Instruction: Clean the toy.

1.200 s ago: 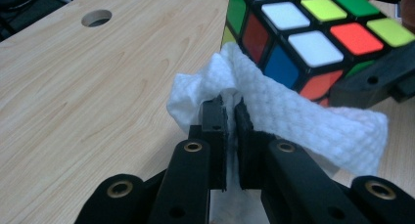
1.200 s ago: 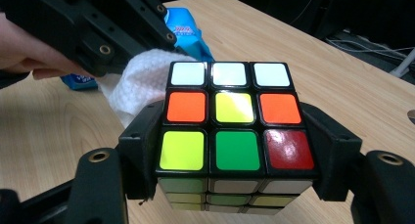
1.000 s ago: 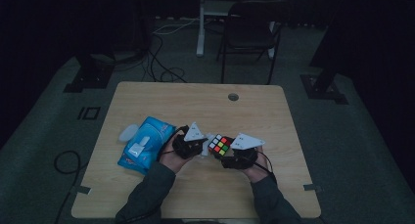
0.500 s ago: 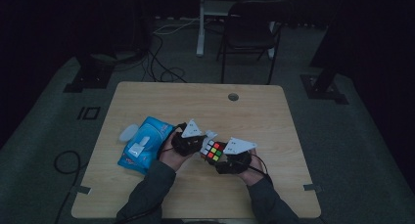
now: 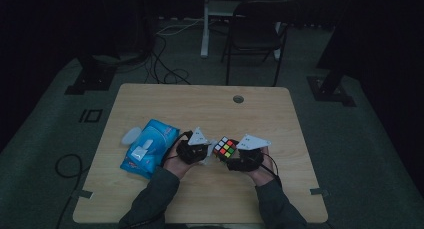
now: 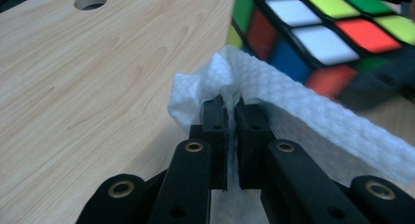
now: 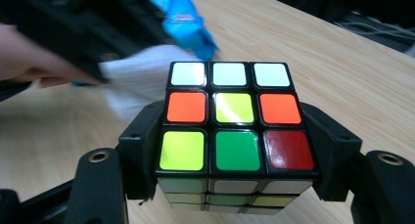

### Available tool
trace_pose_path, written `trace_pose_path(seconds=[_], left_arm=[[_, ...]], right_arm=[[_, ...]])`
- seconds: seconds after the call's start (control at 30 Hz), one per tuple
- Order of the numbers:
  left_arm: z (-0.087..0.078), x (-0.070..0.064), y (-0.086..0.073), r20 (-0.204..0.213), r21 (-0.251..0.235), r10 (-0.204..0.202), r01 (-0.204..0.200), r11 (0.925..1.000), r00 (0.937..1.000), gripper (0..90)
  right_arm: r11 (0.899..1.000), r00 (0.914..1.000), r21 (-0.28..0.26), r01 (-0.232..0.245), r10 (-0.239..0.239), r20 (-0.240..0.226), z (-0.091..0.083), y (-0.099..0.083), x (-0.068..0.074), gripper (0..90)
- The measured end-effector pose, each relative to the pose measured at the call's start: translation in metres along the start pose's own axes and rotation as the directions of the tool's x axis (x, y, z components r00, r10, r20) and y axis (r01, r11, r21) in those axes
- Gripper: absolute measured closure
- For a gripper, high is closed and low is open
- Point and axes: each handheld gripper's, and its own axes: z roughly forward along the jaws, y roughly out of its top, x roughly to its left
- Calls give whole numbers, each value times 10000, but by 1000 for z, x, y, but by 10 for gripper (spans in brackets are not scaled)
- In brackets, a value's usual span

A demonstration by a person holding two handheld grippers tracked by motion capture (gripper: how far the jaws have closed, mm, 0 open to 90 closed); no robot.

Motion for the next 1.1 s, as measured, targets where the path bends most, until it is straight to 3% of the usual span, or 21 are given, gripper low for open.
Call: trace_pose_path(seconds=[0.23,0.53,0.87,1.1], left_arm=[[-6,-6,-4,-71,-187,60,-62,9998,10000,858],[-16,-16,3,-120,-467,357,-362,9983,9993,858],[-21,-24,9,274,-859,675,-650,9942,9973,858],[-15,-22,6,315,-500,714,-698,9963,9969,858]], right_arm=[[9995,9994,118,-282,280,204,0,-1,-4,339],[9988,9985,236,-429,421,337,2,-2,-5,339],[9981,9983,427,-437,420,394,4,-4,-4,339],[9981,9983,463,-412,391,443,5,-3,-3,339]])
